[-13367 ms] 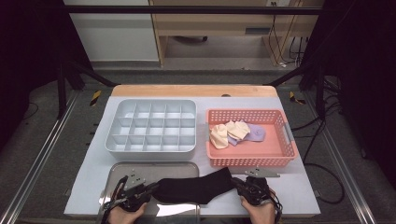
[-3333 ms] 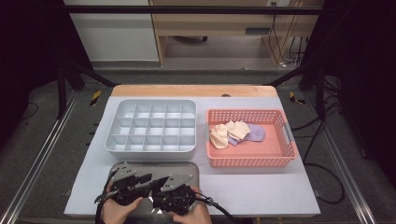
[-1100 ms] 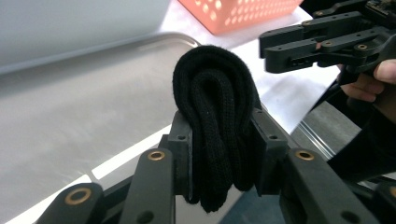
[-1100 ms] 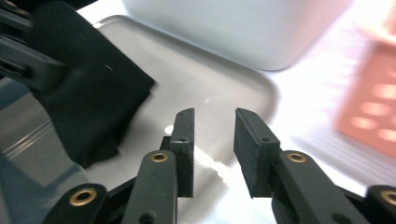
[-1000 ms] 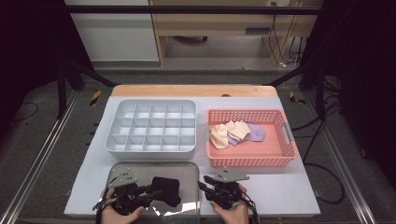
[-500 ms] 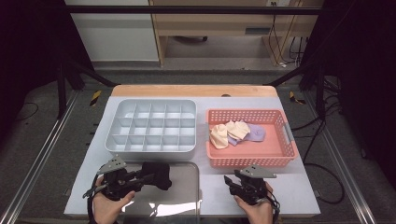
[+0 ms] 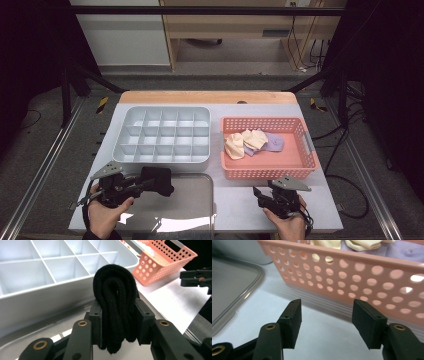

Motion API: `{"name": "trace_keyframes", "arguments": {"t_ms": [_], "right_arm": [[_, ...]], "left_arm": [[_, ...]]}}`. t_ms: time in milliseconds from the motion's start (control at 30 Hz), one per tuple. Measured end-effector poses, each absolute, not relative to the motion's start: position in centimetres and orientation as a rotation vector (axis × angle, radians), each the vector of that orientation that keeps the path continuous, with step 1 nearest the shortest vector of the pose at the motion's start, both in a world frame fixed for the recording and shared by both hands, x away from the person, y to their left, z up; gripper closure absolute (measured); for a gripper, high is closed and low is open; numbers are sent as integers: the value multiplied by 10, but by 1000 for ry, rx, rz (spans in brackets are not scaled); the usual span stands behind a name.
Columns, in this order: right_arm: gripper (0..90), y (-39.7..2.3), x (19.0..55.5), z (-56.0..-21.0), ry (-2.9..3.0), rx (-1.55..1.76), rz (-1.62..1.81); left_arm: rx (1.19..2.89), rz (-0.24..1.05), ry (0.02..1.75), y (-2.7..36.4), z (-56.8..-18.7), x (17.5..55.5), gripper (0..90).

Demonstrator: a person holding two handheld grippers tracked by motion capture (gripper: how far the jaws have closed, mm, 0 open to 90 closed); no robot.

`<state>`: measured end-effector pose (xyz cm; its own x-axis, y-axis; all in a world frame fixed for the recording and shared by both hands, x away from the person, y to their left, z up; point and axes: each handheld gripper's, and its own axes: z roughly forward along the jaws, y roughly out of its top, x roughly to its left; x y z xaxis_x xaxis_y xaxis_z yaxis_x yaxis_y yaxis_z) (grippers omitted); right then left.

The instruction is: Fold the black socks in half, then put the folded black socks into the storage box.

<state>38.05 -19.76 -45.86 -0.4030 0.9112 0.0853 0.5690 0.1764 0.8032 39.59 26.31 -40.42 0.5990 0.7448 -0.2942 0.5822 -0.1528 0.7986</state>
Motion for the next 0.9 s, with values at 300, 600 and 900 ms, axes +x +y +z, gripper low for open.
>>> {"name": "trace_keyframes", "arguments": {"t_ms": [300,600,900], "right_arm": [[382,-205,379,-459,2041,1414,1080],[385,-209,378,-460,2029,1432,1095],[389,-208,378,-460,2033,1427,1107]], "left_arm": [[1812,248,1101,279,-390,404,635],[1775,258,1112,286,-377,411,636],[1756,281,1117,293,-363,419,635]]}}
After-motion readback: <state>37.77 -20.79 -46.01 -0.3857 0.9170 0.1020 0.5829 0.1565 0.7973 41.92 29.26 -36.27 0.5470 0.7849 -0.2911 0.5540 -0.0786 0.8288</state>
